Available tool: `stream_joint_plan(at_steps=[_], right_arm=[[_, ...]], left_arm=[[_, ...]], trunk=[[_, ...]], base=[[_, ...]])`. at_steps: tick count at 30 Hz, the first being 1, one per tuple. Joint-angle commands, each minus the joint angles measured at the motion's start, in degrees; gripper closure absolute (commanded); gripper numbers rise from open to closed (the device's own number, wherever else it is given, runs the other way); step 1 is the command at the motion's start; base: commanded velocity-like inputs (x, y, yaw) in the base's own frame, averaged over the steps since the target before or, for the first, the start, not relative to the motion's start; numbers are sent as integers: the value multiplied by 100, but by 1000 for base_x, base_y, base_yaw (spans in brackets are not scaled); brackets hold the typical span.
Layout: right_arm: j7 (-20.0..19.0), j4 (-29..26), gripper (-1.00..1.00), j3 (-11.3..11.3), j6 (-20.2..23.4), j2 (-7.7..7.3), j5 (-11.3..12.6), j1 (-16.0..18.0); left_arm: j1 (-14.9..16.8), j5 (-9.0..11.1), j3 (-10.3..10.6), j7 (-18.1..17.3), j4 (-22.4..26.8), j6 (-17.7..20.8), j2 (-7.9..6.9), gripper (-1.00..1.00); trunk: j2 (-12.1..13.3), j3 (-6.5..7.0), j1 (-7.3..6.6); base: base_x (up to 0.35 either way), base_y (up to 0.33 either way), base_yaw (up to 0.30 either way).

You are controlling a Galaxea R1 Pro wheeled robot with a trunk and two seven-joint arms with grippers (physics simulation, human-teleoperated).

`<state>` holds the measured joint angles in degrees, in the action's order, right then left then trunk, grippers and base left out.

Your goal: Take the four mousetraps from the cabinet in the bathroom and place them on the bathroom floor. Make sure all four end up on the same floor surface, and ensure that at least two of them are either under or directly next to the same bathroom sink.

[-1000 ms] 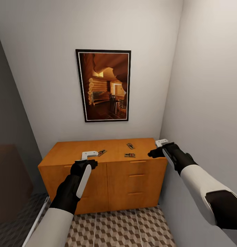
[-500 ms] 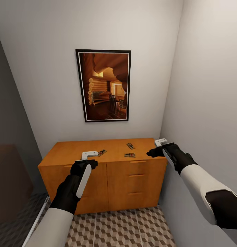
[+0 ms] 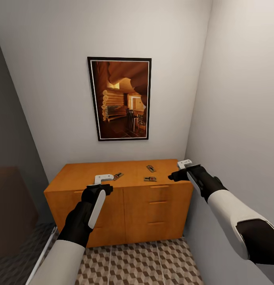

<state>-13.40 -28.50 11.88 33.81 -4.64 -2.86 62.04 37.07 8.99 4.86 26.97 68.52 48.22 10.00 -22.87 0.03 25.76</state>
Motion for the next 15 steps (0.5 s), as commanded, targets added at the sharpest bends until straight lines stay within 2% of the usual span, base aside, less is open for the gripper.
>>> stream_joint_plan(at_steps=[1, 15], right_arm=[[-30, -9, -100, 25, 16, -5, -30, 3], [-31, -7, -100, 24, -157, -2, -5, 1]], left_arm=[[2, 59, 6, 54, 3, 12, 0, -100], [3, 59, 6, 54, 3, 12, 0, -100]], trunk=[[-5, -3, 2], [-5, -3, 2]], base=[[0, 0, 0], [0, 0, 0]])
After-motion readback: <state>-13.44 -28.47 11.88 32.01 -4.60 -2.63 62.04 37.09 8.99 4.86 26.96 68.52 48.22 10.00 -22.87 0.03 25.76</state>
